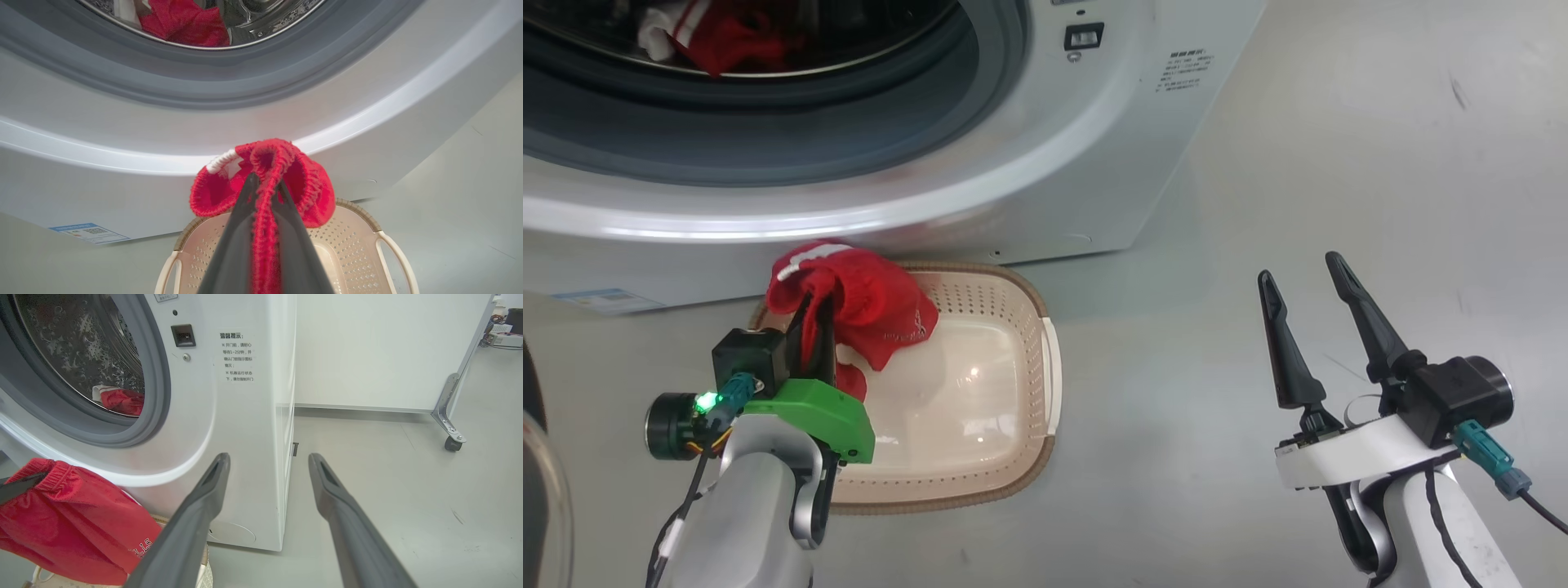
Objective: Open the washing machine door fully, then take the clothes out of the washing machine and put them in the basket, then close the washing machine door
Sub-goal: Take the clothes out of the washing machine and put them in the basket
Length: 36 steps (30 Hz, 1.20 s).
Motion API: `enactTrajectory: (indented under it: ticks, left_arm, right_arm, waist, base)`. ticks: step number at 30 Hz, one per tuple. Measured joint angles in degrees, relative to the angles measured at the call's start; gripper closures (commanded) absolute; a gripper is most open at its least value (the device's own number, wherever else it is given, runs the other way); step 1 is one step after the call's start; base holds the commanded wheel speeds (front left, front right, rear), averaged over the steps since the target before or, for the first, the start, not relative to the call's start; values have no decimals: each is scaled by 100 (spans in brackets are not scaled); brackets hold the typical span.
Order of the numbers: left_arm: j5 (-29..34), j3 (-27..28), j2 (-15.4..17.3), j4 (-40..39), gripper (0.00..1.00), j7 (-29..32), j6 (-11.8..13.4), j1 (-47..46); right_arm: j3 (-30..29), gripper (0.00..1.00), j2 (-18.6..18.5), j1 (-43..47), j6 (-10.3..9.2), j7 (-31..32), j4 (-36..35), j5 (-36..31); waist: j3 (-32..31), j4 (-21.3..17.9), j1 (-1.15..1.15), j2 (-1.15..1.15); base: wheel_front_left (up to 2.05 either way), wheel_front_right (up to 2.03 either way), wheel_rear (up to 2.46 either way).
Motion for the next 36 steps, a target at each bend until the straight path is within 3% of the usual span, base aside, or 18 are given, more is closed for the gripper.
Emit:
enactTrajectory:
  ticks: [16, 17, 18, 19, 20, 36]
  left_arm:
    - [-120, -68, -27, 1677, 100, 424, -141, -929]
    - [-120, -63, -31, 1759, 91, 426, -143, -971]
    - [-120, -59, -35, 1844, 60, 426, -136, -1013]
    - [-120, -58, -36, 1902, 36, 421, -119, -1044]
    - [-120, -55, -36, 1960, 0, 419, -118, -1072]
    - [-198, -119, -49, 2446, 0, -220, -211, -1177]
  right_arm:
    - [74, 0, -4, -487, 8, -1, 27, 31]
    - [73, 0, -4, -505, 8, -1, 46, 33]
    - [74, 0, -5, -512, 8, -1, 60, 42]
    - [75, 0, -5, -514, 12, -1, 76, 46]
    - [75, 0, -5, -516, 16, -1, 93, 47]
    - [-7, 0, -5, -571, 48, -5, 399, 109]
  waist:
    - [830, -348, 0, 0]
    - [856, -365, 0, 0]
    - [876, -379, 0, 0]
    - [892, -391, 0, 0]
    - [902, -400, 0, 0]
    - [619, -310, 0, 0]
  base:
    - [0, 0, 0]
    - [0, 0, 0]
    - [0, 0, 0]
    - [0, 0, 0]
    - [0, 0, 0]
    - [0, 0, 0]
